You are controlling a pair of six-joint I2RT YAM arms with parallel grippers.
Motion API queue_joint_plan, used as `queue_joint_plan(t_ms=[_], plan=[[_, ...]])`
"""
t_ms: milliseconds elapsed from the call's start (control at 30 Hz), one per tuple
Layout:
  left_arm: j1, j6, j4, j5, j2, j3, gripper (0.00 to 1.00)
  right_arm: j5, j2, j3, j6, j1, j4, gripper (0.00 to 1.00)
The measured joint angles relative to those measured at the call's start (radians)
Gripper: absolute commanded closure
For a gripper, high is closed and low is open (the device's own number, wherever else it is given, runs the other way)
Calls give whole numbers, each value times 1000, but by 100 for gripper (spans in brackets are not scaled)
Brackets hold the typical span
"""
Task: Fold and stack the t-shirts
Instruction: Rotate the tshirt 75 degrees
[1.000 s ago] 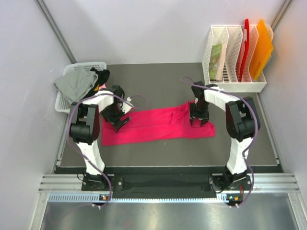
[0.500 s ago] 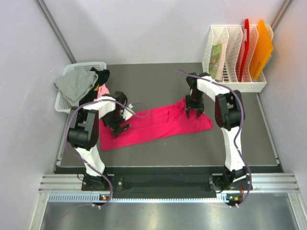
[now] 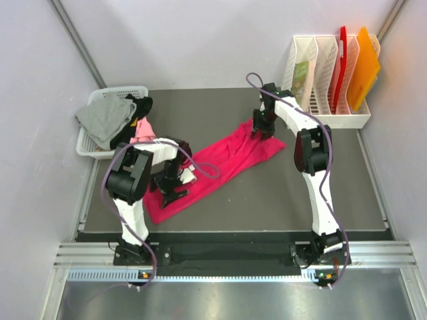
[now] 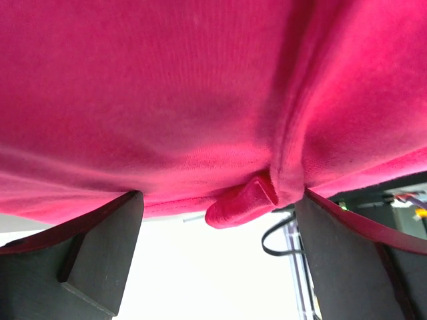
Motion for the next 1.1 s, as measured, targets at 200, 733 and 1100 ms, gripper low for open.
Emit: queue_joint_plan(t_ms=[200, 733, 1100], plan=[[-17, -41, -93, 55, 79, 80, 1, -50, 56, 91, 0, -9, 30, 54], [-139, -170, -392, 489, 403, 566, 1, -175, 179, 198, 15, -56, 460, 56], [-203, -172, -345, 713, 414, 653, 1, -170, 198, 201, 0, -84, 554, 56]])
